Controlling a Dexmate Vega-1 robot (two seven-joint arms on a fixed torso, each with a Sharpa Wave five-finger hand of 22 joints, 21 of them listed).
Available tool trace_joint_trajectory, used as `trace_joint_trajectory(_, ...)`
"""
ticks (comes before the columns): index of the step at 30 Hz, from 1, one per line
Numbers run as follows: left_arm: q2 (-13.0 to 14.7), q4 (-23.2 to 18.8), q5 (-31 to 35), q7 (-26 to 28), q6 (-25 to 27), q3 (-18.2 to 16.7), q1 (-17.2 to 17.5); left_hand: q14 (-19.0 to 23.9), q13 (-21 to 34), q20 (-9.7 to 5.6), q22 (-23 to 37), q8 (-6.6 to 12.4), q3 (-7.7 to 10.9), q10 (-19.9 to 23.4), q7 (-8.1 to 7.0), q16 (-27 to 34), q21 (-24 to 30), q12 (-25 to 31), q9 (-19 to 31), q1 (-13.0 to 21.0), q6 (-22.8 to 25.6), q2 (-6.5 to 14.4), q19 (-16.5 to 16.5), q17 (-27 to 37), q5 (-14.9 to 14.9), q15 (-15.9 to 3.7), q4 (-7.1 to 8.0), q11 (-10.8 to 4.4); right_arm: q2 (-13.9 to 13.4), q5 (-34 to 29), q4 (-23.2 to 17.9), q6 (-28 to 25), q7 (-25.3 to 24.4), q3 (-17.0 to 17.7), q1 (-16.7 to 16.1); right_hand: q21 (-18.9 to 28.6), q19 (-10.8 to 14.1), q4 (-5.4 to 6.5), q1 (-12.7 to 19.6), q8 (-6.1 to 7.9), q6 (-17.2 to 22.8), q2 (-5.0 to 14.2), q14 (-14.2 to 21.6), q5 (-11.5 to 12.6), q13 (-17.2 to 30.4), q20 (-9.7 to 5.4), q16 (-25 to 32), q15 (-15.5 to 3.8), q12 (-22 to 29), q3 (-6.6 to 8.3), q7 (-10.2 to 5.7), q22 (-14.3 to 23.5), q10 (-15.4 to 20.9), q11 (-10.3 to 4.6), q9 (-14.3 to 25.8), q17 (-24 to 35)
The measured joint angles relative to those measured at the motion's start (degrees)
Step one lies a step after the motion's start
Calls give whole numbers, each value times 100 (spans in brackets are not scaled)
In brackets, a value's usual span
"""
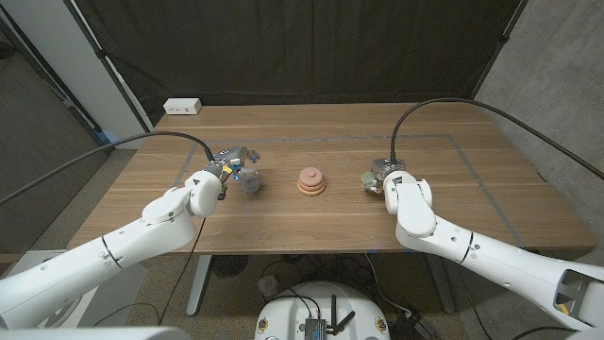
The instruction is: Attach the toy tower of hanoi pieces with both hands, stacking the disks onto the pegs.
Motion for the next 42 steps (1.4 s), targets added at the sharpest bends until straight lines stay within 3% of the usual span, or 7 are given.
trace_joint_trajectory(13, 4, 22, -24, -3, -33, 10, -7, 21, 27, 0, 0, 0, 0, 1, 7, 0, 1, 0, -1, 0, 54, 0, 0, 9, 0, 22, 0, 1, 84, -185, 104, 25, 230, 32, -2, -42, 0, 1, 61, 21, 0, 62, 0, 5, 1, 0, 0, 0, 0, 1, 0, -16, 2, -1, 1, 4)
trace_joint_trajectory(21, 7, 24, -38, -15, -36, 13, -7, 21, 27, 0, 0, 0, 56, 1, 7, 0, 1, 0, -1, -23, 54, 23, 0, 2, 22, 21, -8, 1, 123, -277, 154, 40, 359, 55, -16, -37, 2, 1, 65, 90, 127, 65, 42, -17, 14, 2, -16, 9, 91, 1, -83, 1, 196, -108, 1, 11)
trace_joint_trajectory(22, 8, 24, -41, -16, -36, 13, -7, 21, 27, 0, 0, 0, 56, 1, 7, 0, 2, 0, -1, -23, 54, 23, 0, 0, 22, 21, -8, 1, 129, -289, 158, 44, 381, 63, -22, -8, 42, 1, 91, 112, 172, 92, 118, -38, 17, 38, 23, -8, 108, 1, -101, 16, 257, -131, 1, 42)
trace_joint_trajectory(35, 19, -30, -67, 11, 25, -5, 49, 21, 26, 0, 0, 0, 87, 69, 15, 0, -21, 0, -1, -23, 109, 23, 0, 16, 22, 21, -7, 27, 139, -198, 102, 134, 144, 277, -220, 156, 508, -78, 332, 339, 811, 240, 783, -93, 104, -176, 555, -328, 298, 112, -315, 52, 916, -378, -39, 163)
trace_joint_trajectory(42, 21, -58, -73, 42, 57, -16, 65, 21, 26, -20, 1, 0, 95, 68, 15, -7, -21, 0, 27, -23, 109, 23, 43, 16, 22, 21, 0, 27, 110, 100, 55, 235, -192, 446, -351, 156, 689, -88, 440, 408, 987, 273, 936, -68, 146, -236, 645, -401, 338, 218, -329, 52, 1029, -307, -39, 146)
